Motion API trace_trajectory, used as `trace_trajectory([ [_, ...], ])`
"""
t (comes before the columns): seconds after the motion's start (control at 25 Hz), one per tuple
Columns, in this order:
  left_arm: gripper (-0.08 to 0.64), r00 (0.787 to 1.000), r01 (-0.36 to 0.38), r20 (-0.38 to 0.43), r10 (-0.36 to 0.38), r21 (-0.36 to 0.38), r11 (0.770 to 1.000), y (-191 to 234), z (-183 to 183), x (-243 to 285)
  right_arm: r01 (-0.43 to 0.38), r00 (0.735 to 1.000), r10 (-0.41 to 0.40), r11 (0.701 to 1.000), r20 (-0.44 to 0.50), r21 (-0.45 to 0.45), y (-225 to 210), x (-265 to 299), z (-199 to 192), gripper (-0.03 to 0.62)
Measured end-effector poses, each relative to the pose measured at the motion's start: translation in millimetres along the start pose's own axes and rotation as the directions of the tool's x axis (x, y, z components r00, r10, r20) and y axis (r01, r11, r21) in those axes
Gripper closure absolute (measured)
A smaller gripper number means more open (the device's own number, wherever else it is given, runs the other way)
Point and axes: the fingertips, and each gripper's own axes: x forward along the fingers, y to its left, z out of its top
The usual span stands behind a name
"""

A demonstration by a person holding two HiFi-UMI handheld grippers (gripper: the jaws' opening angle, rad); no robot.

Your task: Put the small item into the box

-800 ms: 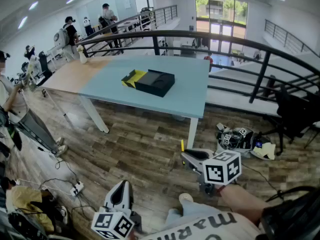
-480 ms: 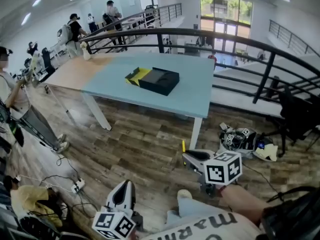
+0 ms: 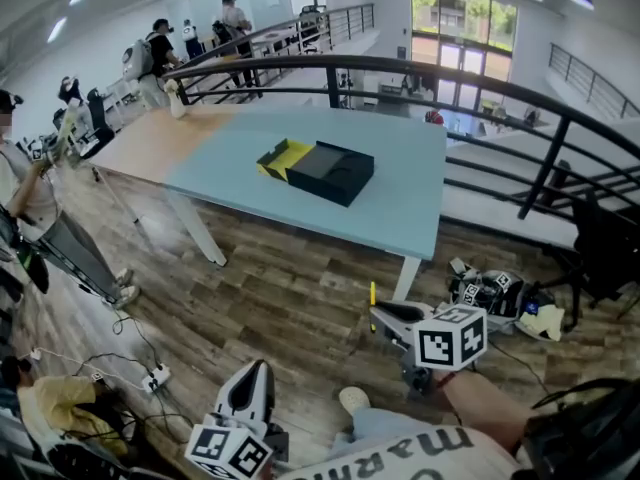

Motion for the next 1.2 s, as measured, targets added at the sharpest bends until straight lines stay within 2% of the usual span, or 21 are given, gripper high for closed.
trace_trajectory([
  [0.32, 0.558, 0.999, -0.026, -0.031, 0.026, -0.016, 1.0, 36.3, 32.4, 89.5, -0.031, 0.999, 0.03, 0.998, 0.027, 0.047, -52.8, 57.9, 67.3, 0.523],
  [0.56, 0.558, 0.998, -0.033, -0.049, 0.033, 0.004, 0.999, 57.6, 48.7, 147.7, -0.046, 0.998, 0.047, 0.999, -0.03, 0.021, -78.6, 103.3, 102.5, 0.523],
  [0.72, 0.558, 0.997, -0.047, -0.061, 0.046, 0.0, 0.999, 74.0, 44.2, 172.2, -0.051, 0.997, 0.051, 0.999, -0.049, -0.005, -95.2, 135.5, 107.7, 0.523],
  [0.96, 0.558, 0.992, -0.063, -0.111, 0.06, -0.027, 0.998, 97.9, 34.3, 194.2, -0.047, 0.992, 0.054, 0.997, -0.112, 0.058, -117.8, 169.4, 94.9, 0.523],
  [1.2, 0.558, 0.99, -0.032, -0.137, 0.025, -0.051, 0.998, 135.8, 38.7, 230.3, -0.026, 0.989, 0.036, 0.997, -0.141, 0.073, -132.9, 218.4, 102.9, 0.523],
])
